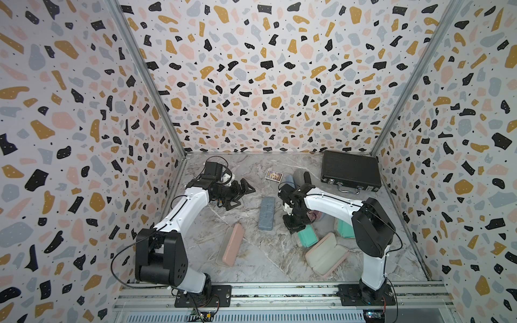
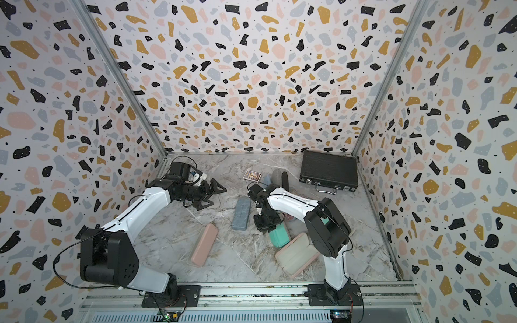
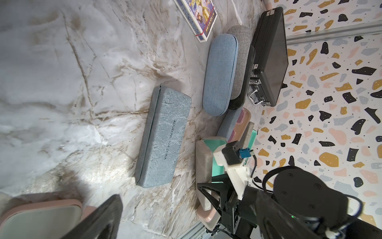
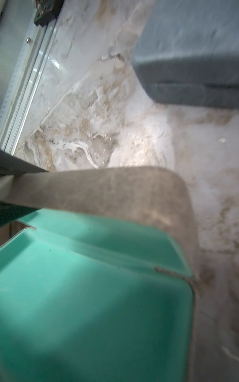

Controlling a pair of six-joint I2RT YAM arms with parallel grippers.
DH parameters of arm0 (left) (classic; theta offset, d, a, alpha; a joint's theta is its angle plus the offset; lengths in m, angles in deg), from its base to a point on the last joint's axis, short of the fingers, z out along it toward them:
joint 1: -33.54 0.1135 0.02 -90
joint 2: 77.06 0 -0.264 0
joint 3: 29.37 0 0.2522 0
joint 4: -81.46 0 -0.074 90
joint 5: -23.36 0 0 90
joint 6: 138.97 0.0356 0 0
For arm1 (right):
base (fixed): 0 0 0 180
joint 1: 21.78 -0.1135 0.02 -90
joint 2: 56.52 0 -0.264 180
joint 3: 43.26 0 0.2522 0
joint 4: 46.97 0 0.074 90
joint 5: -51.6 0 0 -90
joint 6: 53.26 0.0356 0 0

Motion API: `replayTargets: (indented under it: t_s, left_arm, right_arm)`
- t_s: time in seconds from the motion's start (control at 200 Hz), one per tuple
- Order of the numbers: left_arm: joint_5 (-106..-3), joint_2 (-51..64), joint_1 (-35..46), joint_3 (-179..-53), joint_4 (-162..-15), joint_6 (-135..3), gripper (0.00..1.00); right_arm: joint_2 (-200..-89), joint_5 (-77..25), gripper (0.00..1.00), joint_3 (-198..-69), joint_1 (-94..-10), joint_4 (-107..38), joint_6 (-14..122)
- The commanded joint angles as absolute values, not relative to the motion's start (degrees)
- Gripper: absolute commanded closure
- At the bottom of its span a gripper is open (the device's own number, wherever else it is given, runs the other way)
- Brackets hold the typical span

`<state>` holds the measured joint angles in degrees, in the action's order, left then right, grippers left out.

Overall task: Close the glasses case
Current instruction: Move the glasses case to the center of the board.

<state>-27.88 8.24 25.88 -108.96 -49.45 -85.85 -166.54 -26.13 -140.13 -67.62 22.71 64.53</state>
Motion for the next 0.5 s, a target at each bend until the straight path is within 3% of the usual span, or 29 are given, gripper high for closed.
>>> replayTargets:
  t_s: [0.0, 0.496]
  left_arm:
    - [-26.2, 7.1, 26.6, -108.1, -50.2, -84.7, 0.00]
    - [-24.3, 6.7, 29.9, -107.0, -48.5, -81.6, 0.00]
  right_arm:
    - [-168.9, -24.3, 0.86, -142.7, -68.0, 21.5, 64.4]
    - [-179.1, -19.8, 0.89, -157.6, -68.6, 23.7, 64.6]
